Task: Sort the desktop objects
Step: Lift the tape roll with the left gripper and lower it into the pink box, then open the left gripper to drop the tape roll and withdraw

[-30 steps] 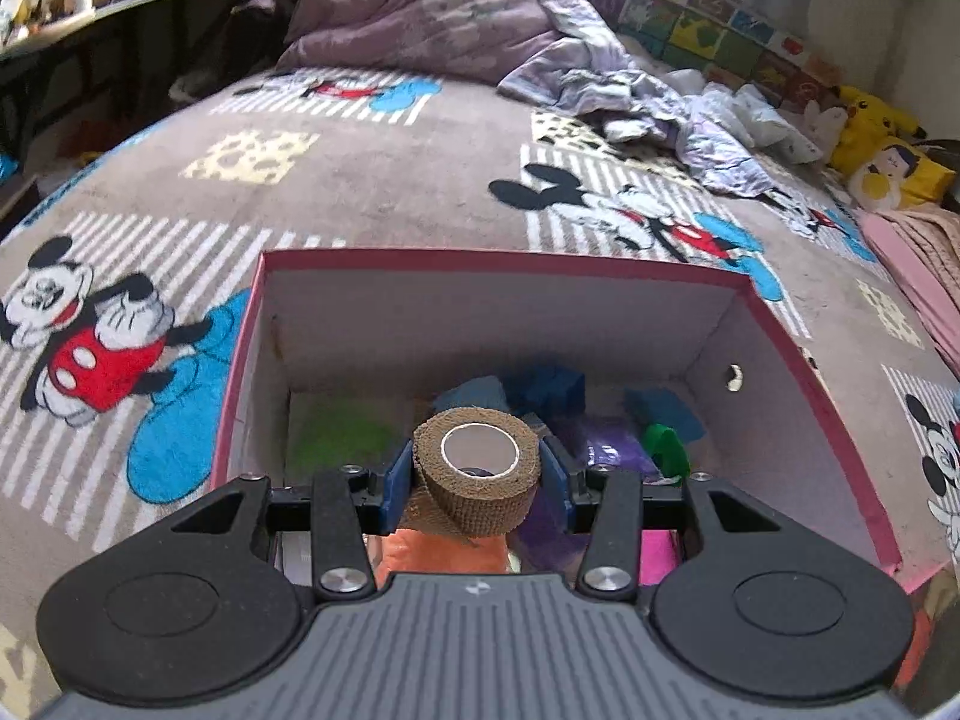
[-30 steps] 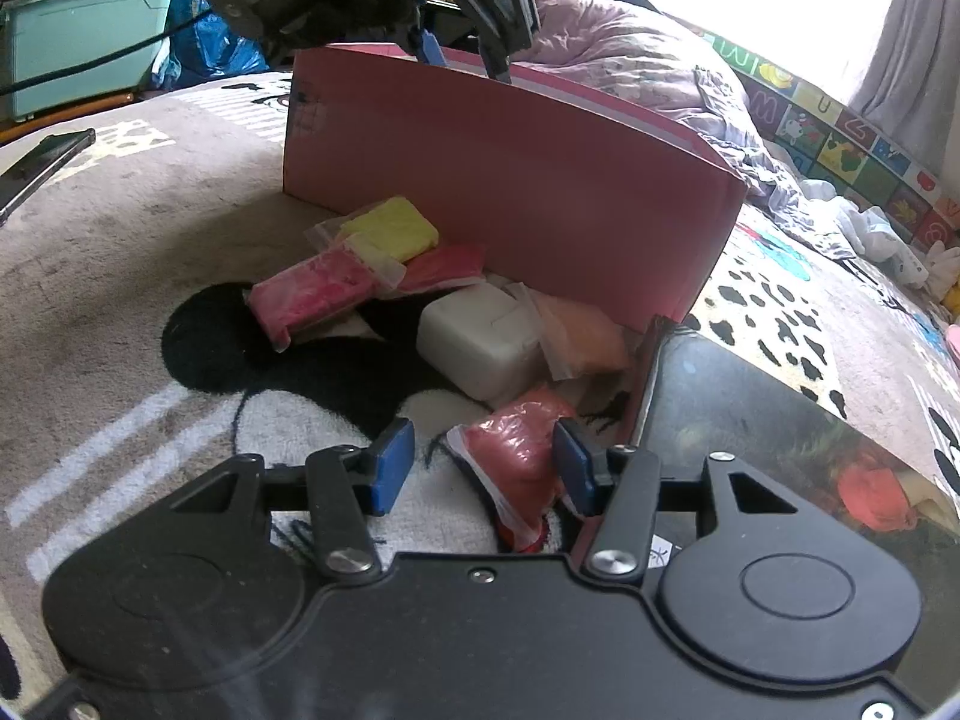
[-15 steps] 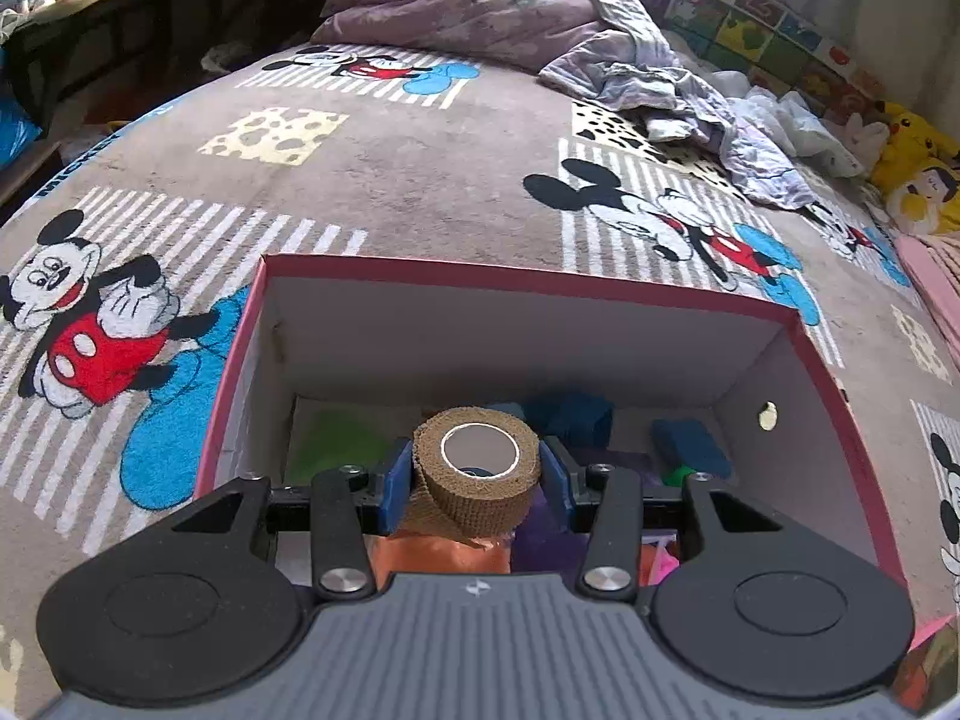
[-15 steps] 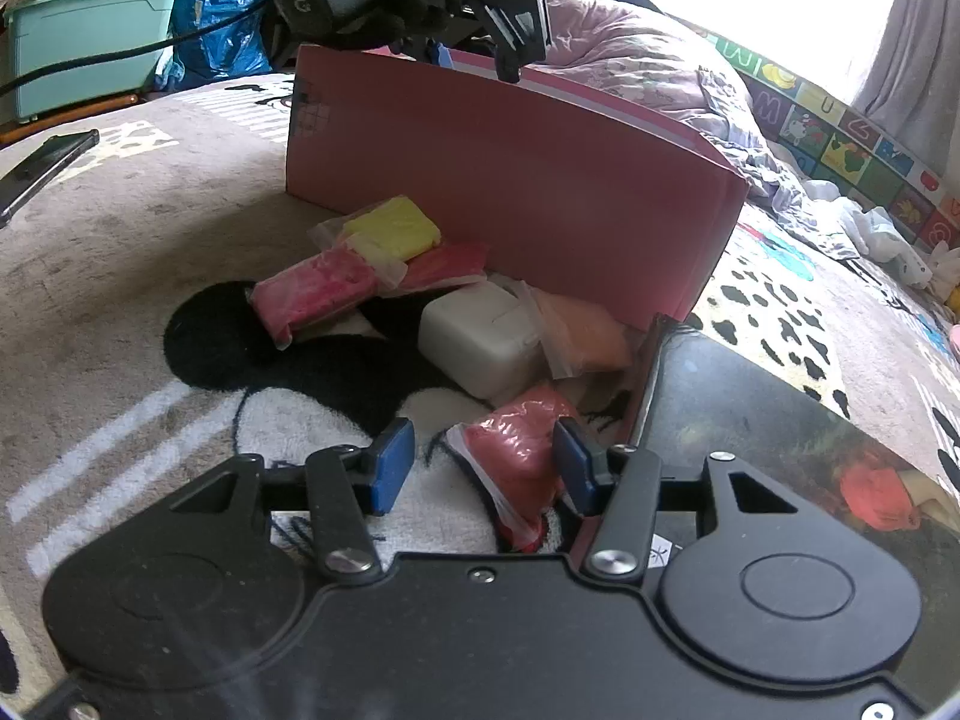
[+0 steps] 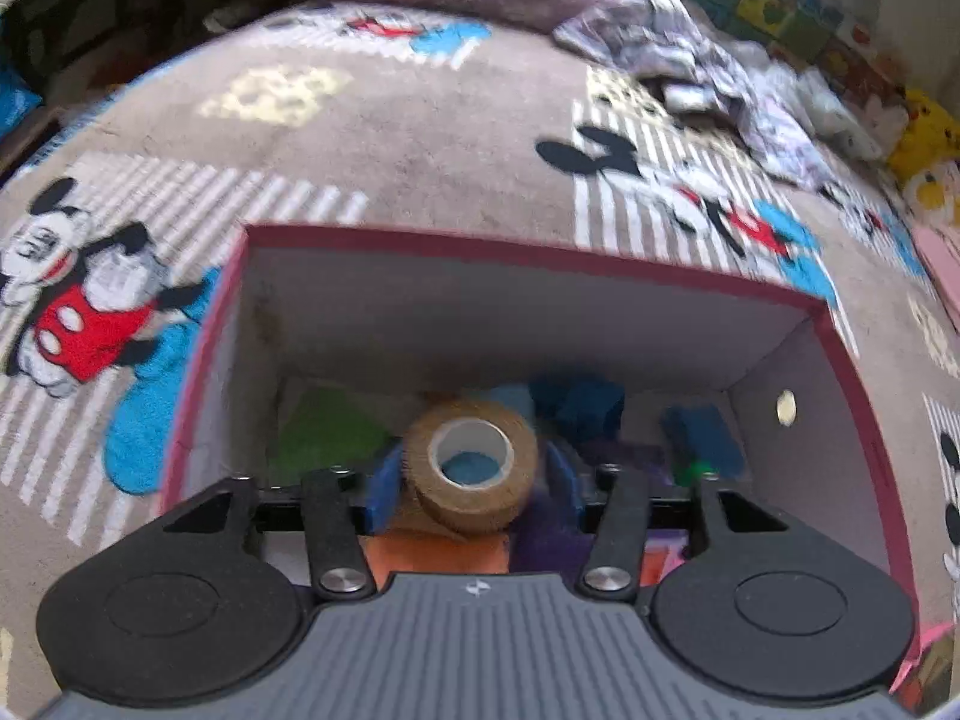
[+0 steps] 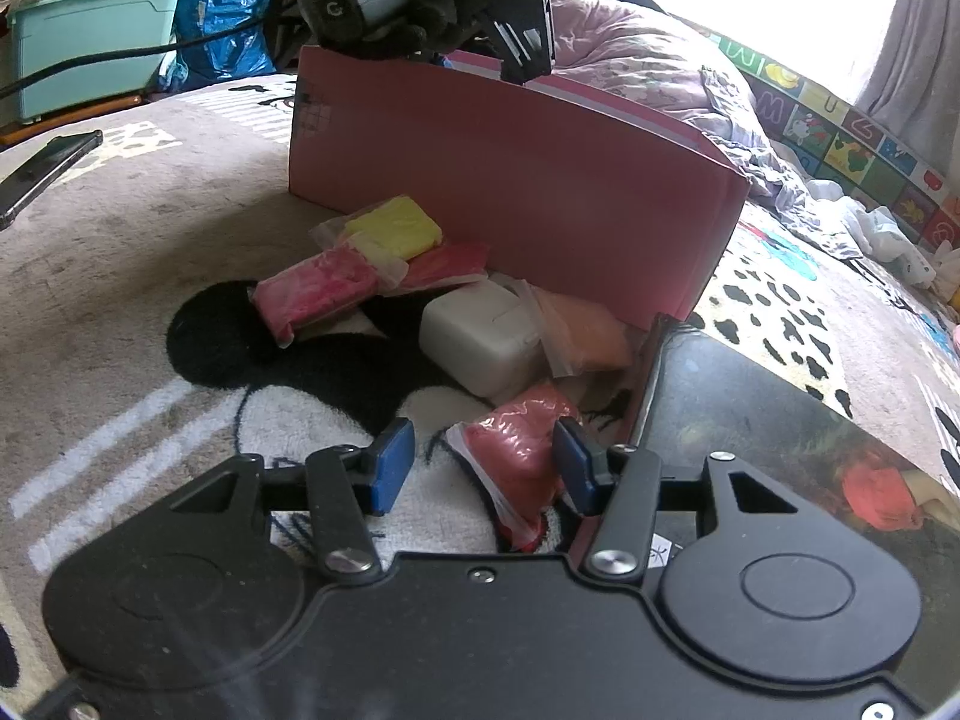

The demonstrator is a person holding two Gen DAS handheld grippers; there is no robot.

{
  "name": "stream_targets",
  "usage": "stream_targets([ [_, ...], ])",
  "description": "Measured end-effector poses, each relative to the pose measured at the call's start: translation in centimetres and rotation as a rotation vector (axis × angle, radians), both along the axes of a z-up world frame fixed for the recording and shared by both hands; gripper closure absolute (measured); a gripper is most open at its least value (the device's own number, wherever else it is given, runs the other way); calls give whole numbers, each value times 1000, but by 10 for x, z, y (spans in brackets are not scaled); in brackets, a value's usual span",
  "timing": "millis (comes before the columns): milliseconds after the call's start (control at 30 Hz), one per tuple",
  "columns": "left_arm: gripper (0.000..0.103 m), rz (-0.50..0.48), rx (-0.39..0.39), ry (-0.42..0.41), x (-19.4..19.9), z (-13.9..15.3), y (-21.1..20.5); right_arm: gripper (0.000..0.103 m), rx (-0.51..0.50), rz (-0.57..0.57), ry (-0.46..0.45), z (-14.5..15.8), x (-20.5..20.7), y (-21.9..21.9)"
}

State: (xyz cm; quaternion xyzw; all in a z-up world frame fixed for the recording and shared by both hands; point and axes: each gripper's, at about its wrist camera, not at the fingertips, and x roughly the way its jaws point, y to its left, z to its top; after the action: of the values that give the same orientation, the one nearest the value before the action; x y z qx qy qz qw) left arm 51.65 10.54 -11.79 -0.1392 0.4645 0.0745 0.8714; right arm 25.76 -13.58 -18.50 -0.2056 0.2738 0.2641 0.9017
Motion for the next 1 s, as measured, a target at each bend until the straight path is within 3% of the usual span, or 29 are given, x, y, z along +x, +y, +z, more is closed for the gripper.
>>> stream_targets([
  [267, 44, -3, 25, -5, -5, 3, -5, 51, -2, 0, 0, 0, 0, 1],
  [567, 44, -47, 114, -66, -29, 27, -24, 51, -4, 3, 0, 0, 1, 1],
  [867, 44, -137, 211, -250, -107, 71, -50, 51, -27, 10, -13, -1, 0, 2],
  [1000, 44, -148, 193, -320, -149, 83, -51, 51, -42, 5, -21, -1, -1, 4],
])
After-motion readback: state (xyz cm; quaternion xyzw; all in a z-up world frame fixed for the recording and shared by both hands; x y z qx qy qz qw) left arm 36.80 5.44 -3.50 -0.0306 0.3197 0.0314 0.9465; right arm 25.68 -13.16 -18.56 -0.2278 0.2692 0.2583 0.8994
